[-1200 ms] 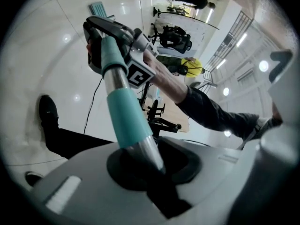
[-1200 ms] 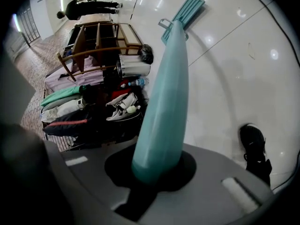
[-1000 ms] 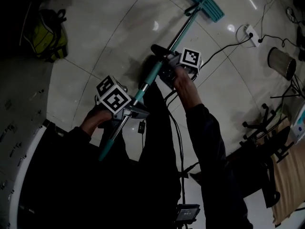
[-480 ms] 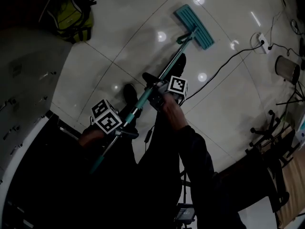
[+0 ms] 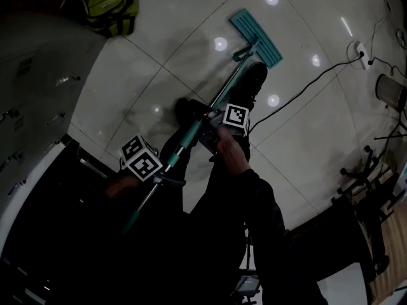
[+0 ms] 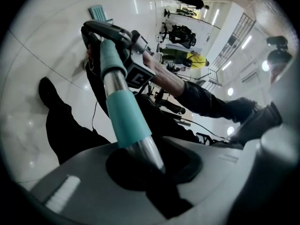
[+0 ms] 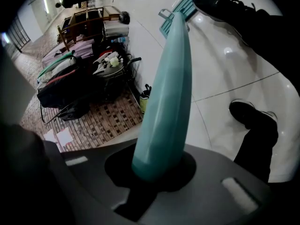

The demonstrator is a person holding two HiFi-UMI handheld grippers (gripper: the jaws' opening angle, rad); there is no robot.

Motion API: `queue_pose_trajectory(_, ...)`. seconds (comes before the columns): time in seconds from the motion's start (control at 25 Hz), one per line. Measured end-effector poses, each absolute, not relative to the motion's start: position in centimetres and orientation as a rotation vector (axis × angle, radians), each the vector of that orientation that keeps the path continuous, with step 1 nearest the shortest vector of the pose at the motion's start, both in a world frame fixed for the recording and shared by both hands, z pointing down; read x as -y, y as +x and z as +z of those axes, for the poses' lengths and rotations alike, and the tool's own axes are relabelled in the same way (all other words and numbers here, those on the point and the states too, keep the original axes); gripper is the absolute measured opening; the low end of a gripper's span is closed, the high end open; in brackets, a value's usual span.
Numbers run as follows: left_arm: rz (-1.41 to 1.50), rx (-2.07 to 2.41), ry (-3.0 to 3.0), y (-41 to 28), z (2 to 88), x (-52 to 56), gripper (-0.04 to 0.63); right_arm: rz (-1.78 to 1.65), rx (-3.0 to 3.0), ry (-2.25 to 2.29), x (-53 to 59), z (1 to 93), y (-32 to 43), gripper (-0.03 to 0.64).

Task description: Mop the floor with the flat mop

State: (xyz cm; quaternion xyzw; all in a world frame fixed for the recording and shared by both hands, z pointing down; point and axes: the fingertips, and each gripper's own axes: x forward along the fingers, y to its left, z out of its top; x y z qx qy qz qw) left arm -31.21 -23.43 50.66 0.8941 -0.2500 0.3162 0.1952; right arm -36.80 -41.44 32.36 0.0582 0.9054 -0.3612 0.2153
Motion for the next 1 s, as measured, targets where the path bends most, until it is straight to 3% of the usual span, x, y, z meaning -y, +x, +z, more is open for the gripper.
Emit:
queue_pose_trajectory(0.36, 0.798, 0.665, 2.530, -26.8, 46.7, 26.4, 0.081, -1.013, -2.519, 0.123, 44.3, 28.4, -32.8, 0.035)
queue_pose_trajectory(1.0, 0.962, 0.669, 2.547, -6.9, 24.1, 38.3, 0.080, -0.918, -2.463, 0.099, 55.5, 4.2, -11.1, 0.035)
